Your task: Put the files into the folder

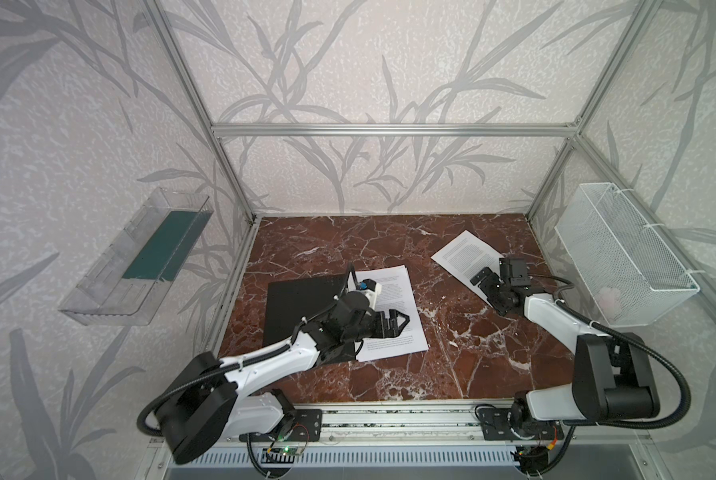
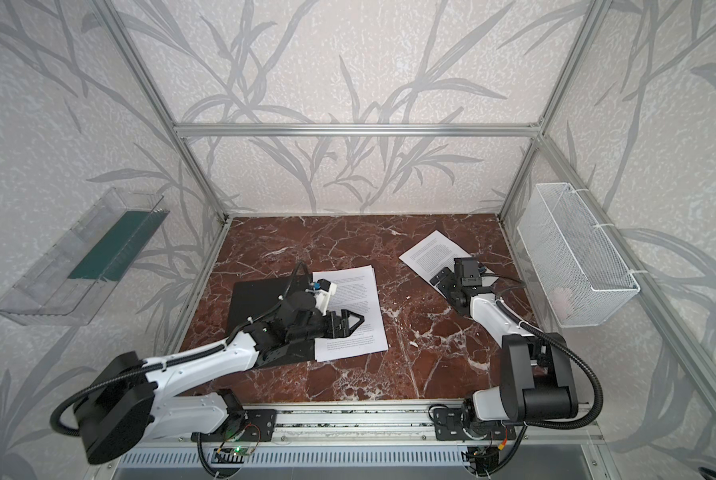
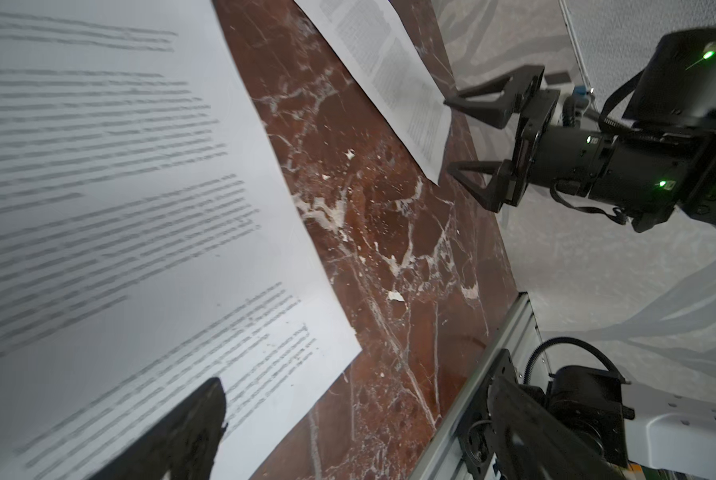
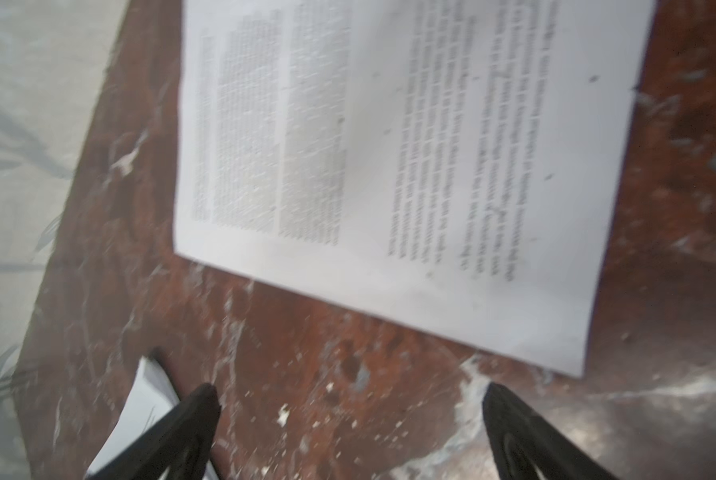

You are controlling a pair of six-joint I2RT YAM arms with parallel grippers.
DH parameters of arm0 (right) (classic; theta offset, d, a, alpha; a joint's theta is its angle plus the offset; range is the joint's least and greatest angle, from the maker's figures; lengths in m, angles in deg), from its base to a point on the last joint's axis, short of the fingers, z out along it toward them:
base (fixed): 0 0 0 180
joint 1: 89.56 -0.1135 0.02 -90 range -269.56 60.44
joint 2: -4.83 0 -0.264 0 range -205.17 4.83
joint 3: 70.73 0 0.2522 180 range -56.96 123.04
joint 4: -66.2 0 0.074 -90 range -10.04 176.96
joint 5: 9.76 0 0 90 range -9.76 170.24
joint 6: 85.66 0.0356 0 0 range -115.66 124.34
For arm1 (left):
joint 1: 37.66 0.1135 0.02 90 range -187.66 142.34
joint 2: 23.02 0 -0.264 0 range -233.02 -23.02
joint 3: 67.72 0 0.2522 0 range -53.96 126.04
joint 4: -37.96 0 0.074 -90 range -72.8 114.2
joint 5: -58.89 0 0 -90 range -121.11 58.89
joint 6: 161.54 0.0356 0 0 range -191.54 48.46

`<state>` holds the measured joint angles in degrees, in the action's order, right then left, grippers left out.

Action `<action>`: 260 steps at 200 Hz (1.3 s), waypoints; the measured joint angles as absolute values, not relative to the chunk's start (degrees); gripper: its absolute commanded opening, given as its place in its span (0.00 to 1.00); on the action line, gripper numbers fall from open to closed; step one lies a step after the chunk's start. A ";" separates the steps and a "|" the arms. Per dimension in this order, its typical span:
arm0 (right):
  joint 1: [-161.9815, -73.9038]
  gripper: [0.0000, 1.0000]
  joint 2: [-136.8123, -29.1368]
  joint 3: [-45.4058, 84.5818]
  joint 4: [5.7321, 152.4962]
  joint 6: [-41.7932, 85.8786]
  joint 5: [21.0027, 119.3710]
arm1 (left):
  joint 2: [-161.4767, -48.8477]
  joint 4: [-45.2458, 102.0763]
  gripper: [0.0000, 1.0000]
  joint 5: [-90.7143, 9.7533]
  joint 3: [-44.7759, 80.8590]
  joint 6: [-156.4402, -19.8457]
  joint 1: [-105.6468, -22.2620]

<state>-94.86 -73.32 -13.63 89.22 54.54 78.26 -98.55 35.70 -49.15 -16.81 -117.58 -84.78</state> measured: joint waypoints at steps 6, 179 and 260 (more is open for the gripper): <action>-95.52 0.99 -72.08 -13.63 89.09 53.36 78.70 | -100.75 36.51 0.99 -49.81 -15.06 -117.64 -85.56; -84.74 0.99 -89.83 -9.96 81.68 46.10 70.57 | -133.43 40.05 0.99 -64.32 15.51 -124.33 -85.78; -97.02 0.99 -76.40 -21.50 78.23 52.96 66.02 | -134.98 37.04 0.99 -65.15 18.29 -125.56 -80.73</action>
